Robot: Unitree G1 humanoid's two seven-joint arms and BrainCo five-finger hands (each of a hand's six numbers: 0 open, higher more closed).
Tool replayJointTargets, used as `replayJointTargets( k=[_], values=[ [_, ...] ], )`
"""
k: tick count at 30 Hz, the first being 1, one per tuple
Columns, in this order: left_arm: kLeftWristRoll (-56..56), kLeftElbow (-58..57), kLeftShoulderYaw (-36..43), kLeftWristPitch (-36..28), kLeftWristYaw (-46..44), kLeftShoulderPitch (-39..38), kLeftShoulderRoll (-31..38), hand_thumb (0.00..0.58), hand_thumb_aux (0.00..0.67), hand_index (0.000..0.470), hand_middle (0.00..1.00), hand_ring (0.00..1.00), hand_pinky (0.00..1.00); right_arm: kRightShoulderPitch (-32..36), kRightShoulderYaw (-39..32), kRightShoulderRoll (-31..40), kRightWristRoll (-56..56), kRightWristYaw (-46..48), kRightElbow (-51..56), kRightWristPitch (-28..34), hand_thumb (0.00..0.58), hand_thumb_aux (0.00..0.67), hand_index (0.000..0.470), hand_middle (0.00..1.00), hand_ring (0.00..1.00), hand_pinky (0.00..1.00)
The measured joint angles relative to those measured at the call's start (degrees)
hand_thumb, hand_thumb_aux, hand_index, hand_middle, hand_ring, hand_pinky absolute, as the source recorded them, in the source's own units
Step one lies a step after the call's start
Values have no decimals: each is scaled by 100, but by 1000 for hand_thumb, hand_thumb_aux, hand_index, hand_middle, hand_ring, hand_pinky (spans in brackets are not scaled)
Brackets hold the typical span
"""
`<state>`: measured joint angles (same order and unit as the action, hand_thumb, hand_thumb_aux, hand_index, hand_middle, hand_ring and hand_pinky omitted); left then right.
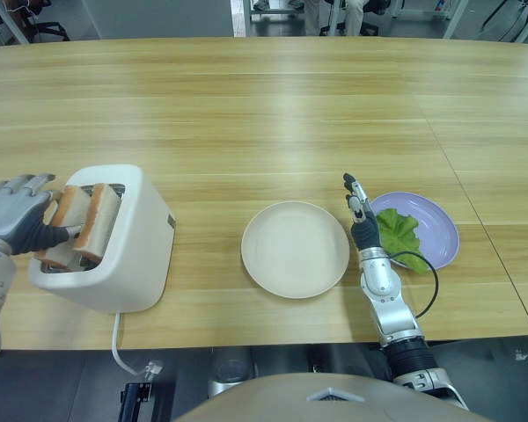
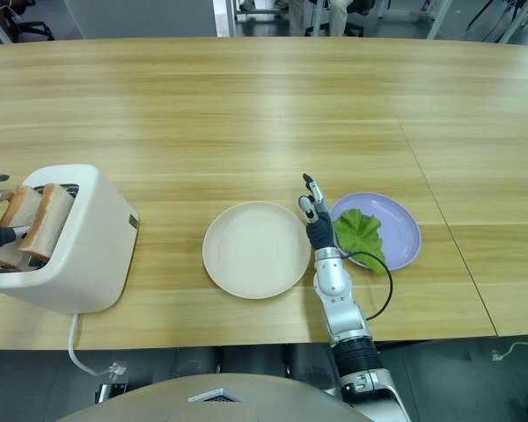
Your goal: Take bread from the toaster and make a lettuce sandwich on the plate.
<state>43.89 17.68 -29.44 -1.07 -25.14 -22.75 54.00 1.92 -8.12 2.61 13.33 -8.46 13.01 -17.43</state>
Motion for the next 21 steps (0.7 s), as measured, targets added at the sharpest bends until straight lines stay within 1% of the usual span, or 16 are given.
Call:
replayJointTargets(
  k=[5,19,20,21],
  values=[
    [-333,158,59,-25,-179,-22,-107,580,670,460,0,0,0,2,0,2,21,-1,7,-16,0,0,0,0,0,0],
    [-687,305,75,-123,-358,98,-238,580,670,460,0,0,0,6,1,-6,74,-4,32,-62,0,0,0,0,0,0],
    [-725,305,74,-116,-358,118,-238,580,670,460,35,35,35,7,2,-6,75,-5,40,-63,0,0,0,0,0,0],
    [-782,306,72,-104,-354,146,-238,580,670,460,424,424,424,8,2,-5,76,-7,50,-64,0,0,0,0,0,0]
  ],
)
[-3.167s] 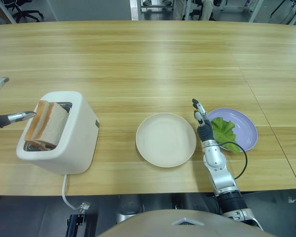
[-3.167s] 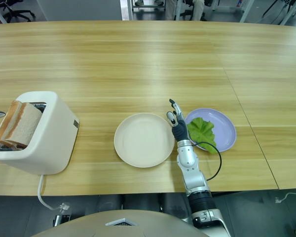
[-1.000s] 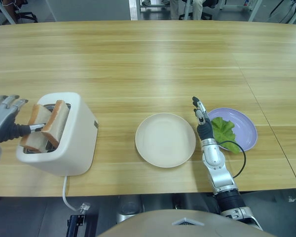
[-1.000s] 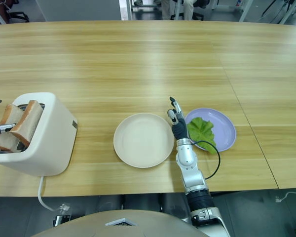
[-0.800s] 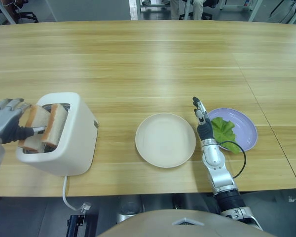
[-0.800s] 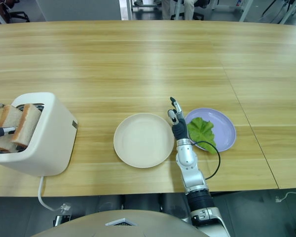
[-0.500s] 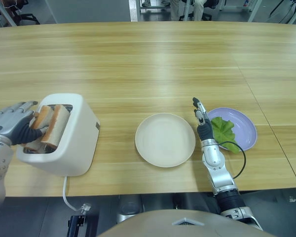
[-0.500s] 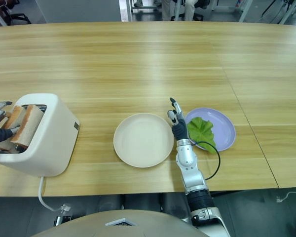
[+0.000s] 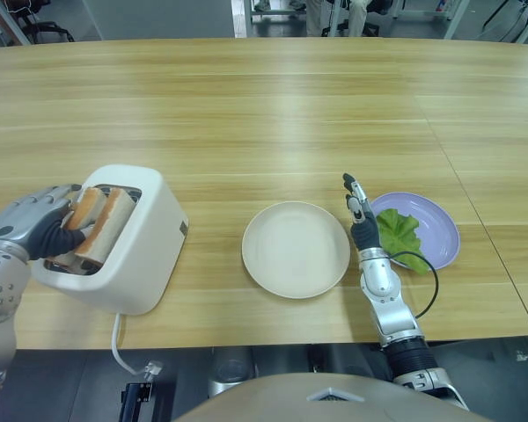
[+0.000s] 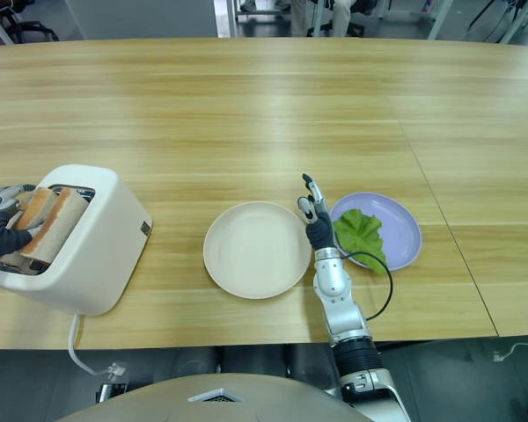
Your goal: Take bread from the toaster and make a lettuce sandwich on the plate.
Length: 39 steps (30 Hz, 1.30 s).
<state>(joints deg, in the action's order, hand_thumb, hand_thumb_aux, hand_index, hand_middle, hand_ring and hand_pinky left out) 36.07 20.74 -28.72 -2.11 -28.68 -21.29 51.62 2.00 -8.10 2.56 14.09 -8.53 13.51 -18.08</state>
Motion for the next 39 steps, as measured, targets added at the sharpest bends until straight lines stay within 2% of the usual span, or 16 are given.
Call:
replayJointTargets(
  k=[1,2,21,31,39],
  values=[
    [-25,3,-5,21,6,23,0,580,670,460,424,424,424,0,0,0,0,-1,9,0,0,0,0,0,0,0],
    [-77,10,-17,58,22,59,0,580,670,460,1000,1000,1000,0,-1,0,1,-2,15,-1,0,0,0,0,0,0],
    [-365,198,-434,84,84,325,-64,580,670,460,1000,1000,1000,12,1,-1,14,-41,31,-13,0,0,0,0,0,0],
    [-744,408,-1201,37,99,920,93,580,670,460,1000,1000,1000,43,1,-5,16,-68,65,-20,0,0,0,0,0,0],
    [-1141,538,-1330,-99,78,1385,127,580,670,460,1000,1000,1000,55,1,-7,16,-112,66,-24,0,0,0,0,0,0]
  ],
)
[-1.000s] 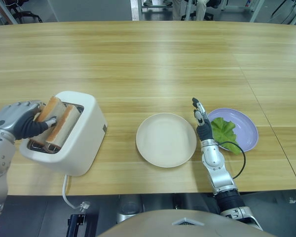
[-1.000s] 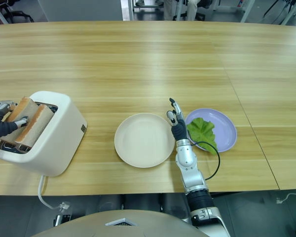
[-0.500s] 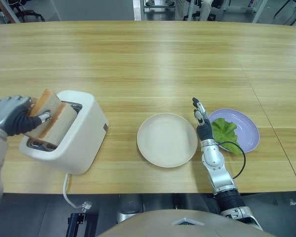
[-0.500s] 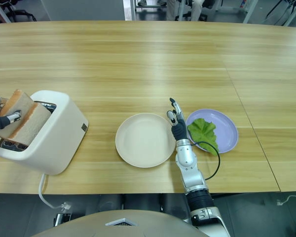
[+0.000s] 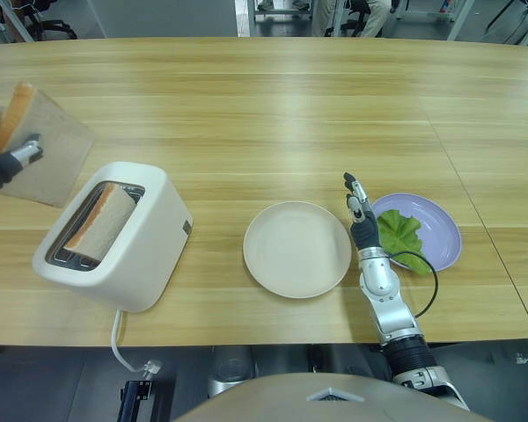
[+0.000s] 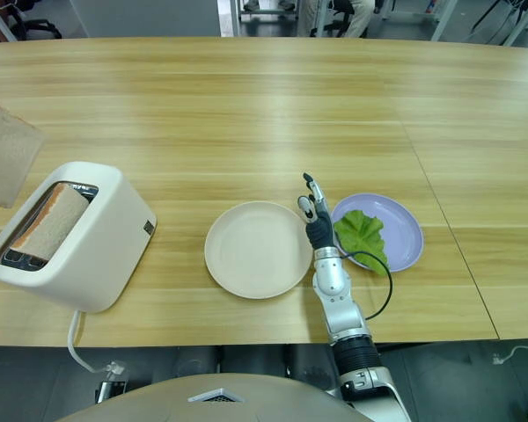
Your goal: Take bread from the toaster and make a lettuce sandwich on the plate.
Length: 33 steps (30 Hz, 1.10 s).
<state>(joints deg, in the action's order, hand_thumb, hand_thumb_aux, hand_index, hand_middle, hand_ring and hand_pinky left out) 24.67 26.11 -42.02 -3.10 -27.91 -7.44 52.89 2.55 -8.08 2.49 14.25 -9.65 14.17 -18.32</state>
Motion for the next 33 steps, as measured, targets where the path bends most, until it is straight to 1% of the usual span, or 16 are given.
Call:
replayJointTargets(
  k=[2,5,9,14,18,21,24,28,30,33],
  values=[
    [-101,47,-8,-37,-1,112,1,580,670,460,1000,1000,1000,2,1,2,0,-4,0,-1,0,0,0,0,0,0],
    [-498,180,118,-143,-9,518,-26,580,670,460,1000,1000,1000,14,10,6,0,-9,-5,-1,0,0,0,0,0,0],
    [-1162,332,677,-382,-106,1044,-258,580,670,460,1000,1000,1000,48,91,14,-5,-32,-24,-2,0,0,0,0,0,0],
    [-1859,362,1905,-733,-326,1777,-674,580,670,460,1000,1000,1000,158,229,72,-33,-49,-126,-1,0,0,0,0,0,0],
    [-2074,260,3207,-917,-542,2388,-1140,580,670,460,1000,1000,1000,246,402,175,-64,-50,-277,-43,0,0,0,0,0,0],
    [-2110,-34,3895,-947,-702,2642,-1397,580,670,460,1000,1000,1000,354,575,314,-138,-49,-395,-63,0,0,0,0,0,0],
    [-2115,-680,4622,-943,-939,2800,-1784,580,670,460,1000,1000,1000,498,837,612,-164,-26,-530,-64,0,0,0,0,0,0],
    [-2099,-1532,5318,-876,-1122,2827,-2272,580,670,460,1000,1000,1000,639,1043,1041,-140,39,-653,18,0,0,0,0,0,0],
    [-2070,-1799,5532,-801,-1164,2821,-2359,580,670,460,1000,1000,1000,640,1096,1188,-86,85,-666,67,0,0,0,0,0,0],
    [-1882,-2490,5996,-573,-1207,2818,-2675,580,670,460,1000,1000,1000,637,1084,1787,315,216,-699,146,0,0,0,0,0,0]
  ],
)
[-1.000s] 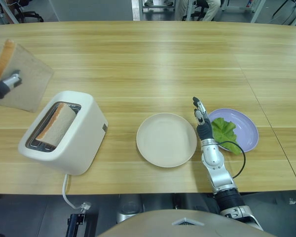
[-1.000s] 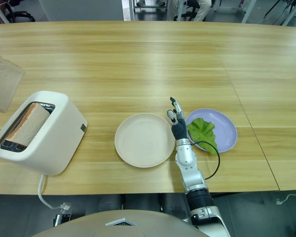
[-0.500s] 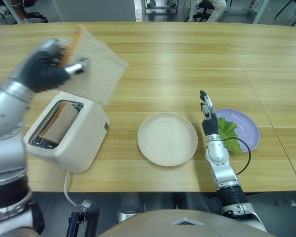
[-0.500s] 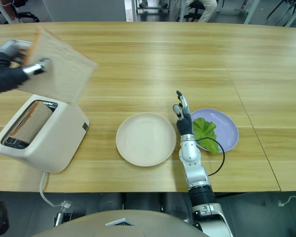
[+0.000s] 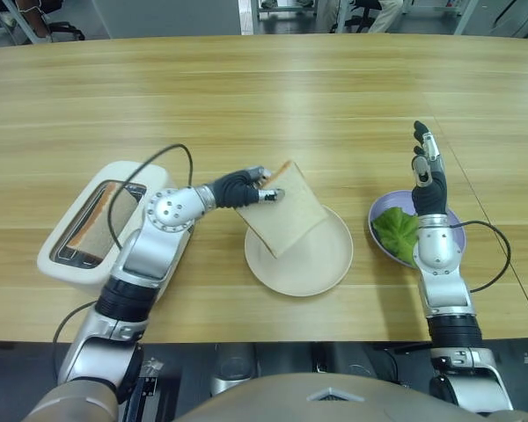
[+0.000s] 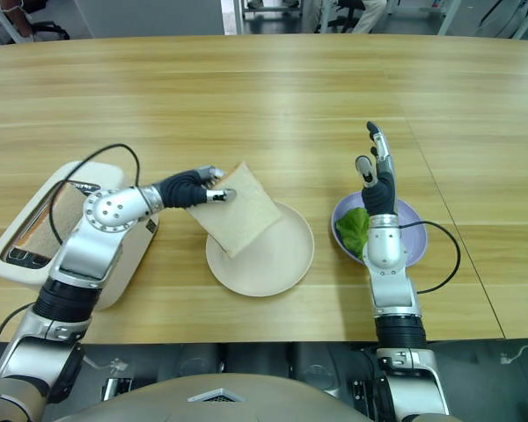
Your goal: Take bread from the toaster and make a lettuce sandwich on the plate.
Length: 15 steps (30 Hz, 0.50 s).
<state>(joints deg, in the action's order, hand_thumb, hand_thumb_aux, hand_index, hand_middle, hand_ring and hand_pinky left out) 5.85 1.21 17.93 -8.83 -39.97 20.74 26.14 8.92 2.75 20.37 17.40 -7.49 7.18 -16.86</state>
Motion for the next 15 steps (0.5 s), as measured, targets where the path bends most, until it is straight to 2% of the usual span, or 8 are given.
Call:
replayJointTargets(
  k=[3,5,6,8,9,10,14,15],
  values=[
    [259,-776,388,267,38,3,-222,580,670,460,1000,1000,1000,-25,-54,575,513,63,-43,1,0,0,0,0,0,0],
    [461,-1267,546,480,169,69,-364,580,670,460,882,882,882,-115,-95,989,923,74,-47,-18,0,0,0,0,0,0],
    [543,-1482,602,559,232,98,-435,580,670,460,655,655,655,-206,-111,1202,1121,80,-48,-43,0,0,0,0,0,0],
    [694,-2015,682,826,382,211,-611,580,670,460,404,404,404,-535,-181,1660,1682,-25,-69,-102,0,0,0,0,0,0],
    [730,-2143,703,891,421,259,-650,580,670,460,90,90,90,-632,-251,1805,1868,-52,-65,-135,0,0,0,0,0,0],
    [785,-2322,723,1013,488,321,-705,580,670,460,0,0,0,-734,-355,1979,2205,-179,-44,-180,0,0,0,0,0,0],
    [927,-3084,765,1501,747,480,-962,580,670,460,0,0,0,-922,-793,2595,3167,-571,250,-458,0,0,0,0,0,0],
    [973,-3235,776,1639,831,531,-1019,572,594,408,0,0,0,-919,-877,2653,3302,-650,334,-478,0,0,0,0,0,0]
  ],
)
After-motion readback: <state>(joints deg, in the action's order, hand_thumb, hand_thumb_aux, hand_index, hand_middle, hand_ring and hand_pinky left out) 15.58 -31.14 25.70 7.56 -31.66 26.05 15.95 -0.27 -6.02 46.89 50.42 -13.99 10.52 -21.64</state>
